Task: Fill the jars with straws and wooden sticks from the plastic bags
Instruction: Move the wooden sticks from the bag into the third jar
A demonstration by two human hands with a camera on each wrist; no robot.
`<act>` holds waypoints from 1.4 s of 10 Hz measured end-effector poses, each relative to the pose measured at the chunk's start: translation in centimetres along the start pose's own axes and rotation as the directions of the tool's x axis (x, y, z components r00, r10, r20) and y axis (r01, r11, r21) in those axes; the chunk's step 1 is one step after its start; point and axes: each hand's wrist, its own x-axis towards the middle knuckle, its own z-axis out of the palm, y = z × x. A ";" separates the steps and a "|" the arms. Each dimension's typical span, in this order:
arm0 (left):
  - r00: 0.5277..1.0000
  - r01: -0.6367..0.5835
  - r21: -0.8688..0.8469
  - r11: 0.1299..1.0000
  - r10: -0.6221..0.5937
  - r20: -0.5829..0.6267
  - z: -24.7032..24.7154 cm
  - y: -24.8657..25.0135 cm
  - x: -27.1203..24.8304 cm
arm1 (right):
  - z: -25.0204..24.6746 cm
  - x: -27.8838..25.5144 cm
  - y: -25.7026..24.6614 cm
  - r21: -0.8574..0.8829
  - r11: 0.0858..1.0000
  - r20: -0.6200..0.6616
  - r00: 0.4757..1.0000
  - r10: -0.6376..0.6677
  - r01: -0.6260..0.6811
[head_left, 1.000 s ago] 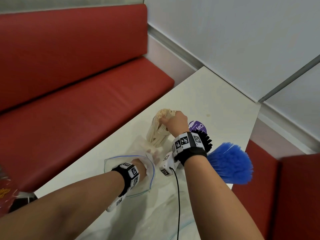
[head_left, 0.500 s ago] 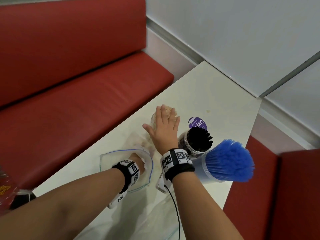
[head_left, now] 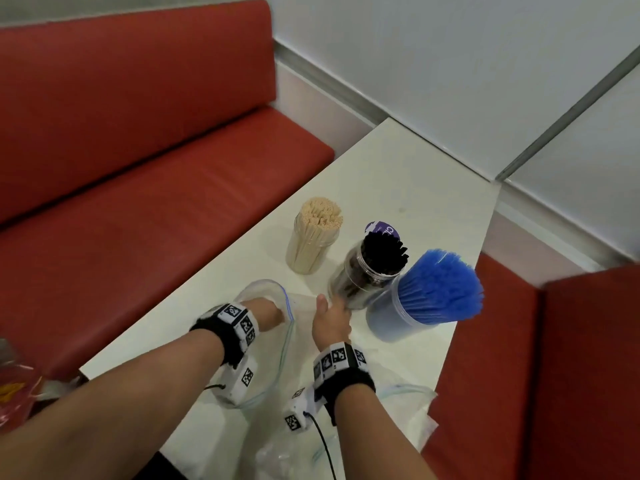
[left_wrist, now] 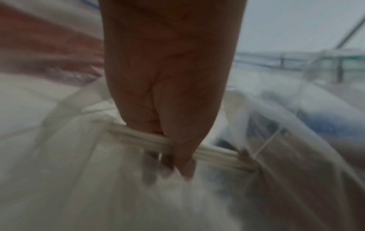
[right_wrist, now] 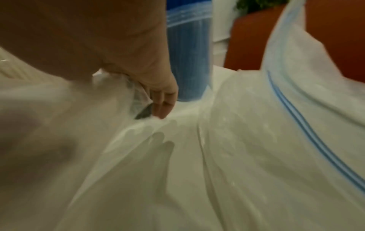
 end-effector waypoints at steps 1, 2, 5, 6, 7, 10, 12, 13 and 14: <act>0.945 -0.261 -0.381 0.887 0.155 -0.288 0.2 -0.3 -1.2 | -0.6 -0.4 0.7 0.344 0.939 -0.092 0.995 0.048 -0.013; 0.931 -0.300 -0.339 0.892 0.197 -0.307 0.8 -0.4 -2.2 | -1.3 -1.0 0.7 0.447 0.894 -0.102 0.995 0.020 0.028; 0.860 -0.452 -0.328 0.829 0.309 -0.406 1.7 -2.7 -5.0 | -2.6 -4.0 0.9 0.537 0.842 -0.252 0.963 0.093 0.059; 0.840 -0.483 -0.374 0.792 0.300 -0.451 1.6 -3.5 -6.2 | -2.9 -5.0 0.3 0.555 0.830 -0.249 0.963 0.101 0.057; 0.833 -0.504 -0.447 0.739 0.277 -0.479 1.5 -4.2 -6.6 | -3.4 -5.4 -0.4 0.587 0.808 -0.242 0.964 0.114 0.052; 0.717 -0.626 -0.376 0.683 0.314 -0.623 1.1 -4.7 -8.4 | -2.0 -7.0 -2.7 0.638 0.765 -0.009 0.995 -0.104 0.086; 0.735 -0.655 -0.413 0.632 0.408 -0.541 -0.4 -4.0 -8.6 | -3.2 -6.7 -1.3 0.667 0.742 -0.244 0.961 0.133 0.066; 0.663 -0.734 -0.451 0.508 0.679 -0.316 -1.3 -4.4 -9.2 | -3.5 -6.8 -0.5 0.623 0.782 -0.252 0.946 0.204 -0.002; 0.509 -0.801 -0.441 0.406 0.849 -0.142 -2.7 -5.2 -10.8 | -3.8 -6.6 0.1 0.600 0.794 -0.196 0.944 0.267 -0.100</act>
